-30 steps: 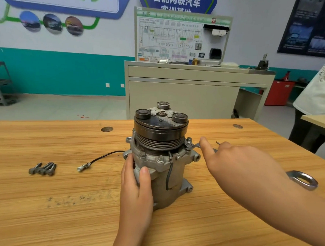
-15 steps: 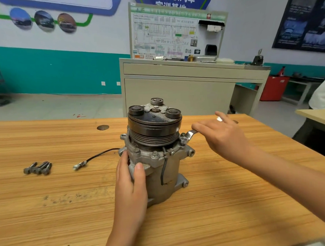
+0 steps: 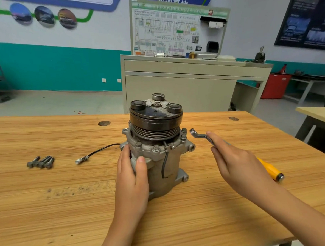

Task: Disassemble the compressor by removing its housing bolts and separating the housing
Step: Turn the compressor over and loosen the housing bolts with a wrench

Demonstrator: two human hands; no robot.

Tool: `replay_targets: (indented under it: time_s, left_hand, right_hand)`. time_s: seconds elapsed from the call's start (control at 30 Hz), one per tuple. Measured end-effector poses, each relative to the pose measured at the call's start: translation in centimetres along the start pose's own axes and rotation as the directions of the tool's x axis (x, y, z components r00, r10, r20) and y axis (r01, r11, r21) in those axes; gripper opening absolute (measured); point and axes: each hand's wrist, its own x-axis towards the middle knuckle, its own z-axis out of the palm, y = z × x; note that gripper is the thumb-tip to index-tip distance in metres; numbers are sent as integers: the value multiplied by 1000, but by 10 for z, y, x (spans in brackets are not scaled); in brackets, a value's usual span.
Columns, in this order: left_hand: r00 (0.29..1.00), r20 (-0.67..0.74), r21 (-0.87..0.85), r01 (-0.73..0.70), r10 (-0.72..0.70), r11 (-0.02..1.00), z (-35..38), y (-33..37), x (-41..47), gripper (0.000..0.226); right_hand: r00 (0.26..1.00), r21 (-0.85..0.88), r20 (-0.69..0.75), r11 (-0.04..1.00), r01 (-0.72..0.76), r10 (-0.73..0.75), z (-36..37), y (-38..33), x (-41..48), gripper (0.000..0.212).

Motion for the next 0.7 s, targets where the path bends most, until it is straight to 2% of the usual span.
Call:
replay_targets:
  time_s: [0.07,0.27,0.33,0.43,0.53,0.6,0.7]
  left_hand:
    - [1000,-1,-26,8,-8,1000,0,1,-1,72]
    - [1000,-5,-76,19,-19,997,2,1,-1,70]
    - [1000,-5,-87,24,-24,996,2,1,-1,67]
    - [999,-7,-104,35,-36,994,3,0,-2,52]
    - [999,-1,-123,41,-42,992,3,1,-2,52]
    - [999,-2,-132,42,-43,990,2,1,-2,59]
    - [999,-18,-123,38,-40,992,2,0,-2,56]
  right_hand:
    - [991,-58,106,995,-80,86,-1,0,5,46]
    - [971,-60,228,996,-66,78,-13,-5,21,46]
    - [958,-177,268,983,-56,103,-20,-10,24,46]
    - [941,-420,324,906,50,99,-26,-27,27,47]
    - [926,-548,348,833,73,148,-28,-46,30,41]
    - [928,-561,349,822,98,127,-26,-48,30,42]
    - [935,-490,354,856,164,24,-32,-36,36,38]
